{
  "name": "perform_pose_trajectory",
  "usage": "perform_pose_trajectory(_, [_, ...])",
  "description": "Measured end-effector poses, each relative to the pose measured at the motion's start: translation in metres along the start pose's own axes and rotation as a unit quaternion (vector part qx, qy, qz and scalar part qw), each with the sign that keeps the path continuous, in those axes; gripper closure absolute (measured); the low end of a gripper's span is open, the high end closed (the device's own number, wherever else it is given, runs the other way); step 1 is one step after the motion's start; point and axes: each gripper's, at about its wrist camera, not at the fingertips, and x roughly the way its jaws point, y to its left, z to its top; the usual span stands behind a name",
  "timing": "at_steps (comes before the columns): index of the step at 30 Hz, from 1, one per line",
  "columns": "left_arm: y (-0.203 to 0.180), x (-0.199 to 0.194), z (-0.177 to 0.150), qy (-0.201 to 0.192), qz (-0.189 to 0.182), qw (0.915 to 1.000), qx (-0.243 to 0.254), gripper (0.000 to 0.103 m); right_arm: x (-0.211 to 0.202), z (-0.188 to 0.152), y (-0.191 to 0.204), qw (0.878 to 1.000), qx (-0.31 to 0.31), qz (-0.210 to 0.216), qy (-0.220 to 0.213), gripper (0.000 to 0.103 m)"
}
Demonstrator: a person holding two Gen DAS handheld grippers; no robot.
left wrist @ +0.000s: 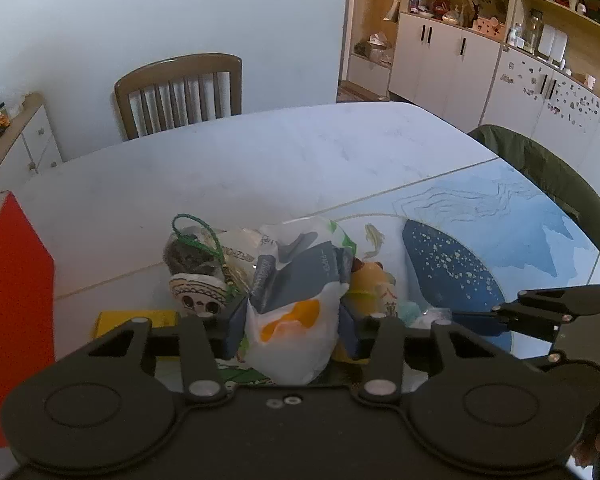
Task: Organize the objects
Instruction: 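Grasp the clear plastic bag with the right tool while the left grasps the white printed bag, then carry both held bags over the open cardboard box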
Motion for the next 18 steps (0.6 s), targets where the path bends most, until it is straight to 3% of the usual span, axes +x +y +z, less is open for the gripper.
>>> perform_pose_trajectory(10, [0.013,-0.034,0.0,-0.019,0.007,0.9997,-0.015,0.059,-0.033,0.009,0.0,1.0,0.006,0.004,-0.023,0.062])
perform_pose_trajectory(18, [0.034,-0.072,0.0,-0.035,0.018,0.9985,-0.038,0.059,-0.066,0.032,0.021,0.998,-0.006,0.026,-0.056,0.062])
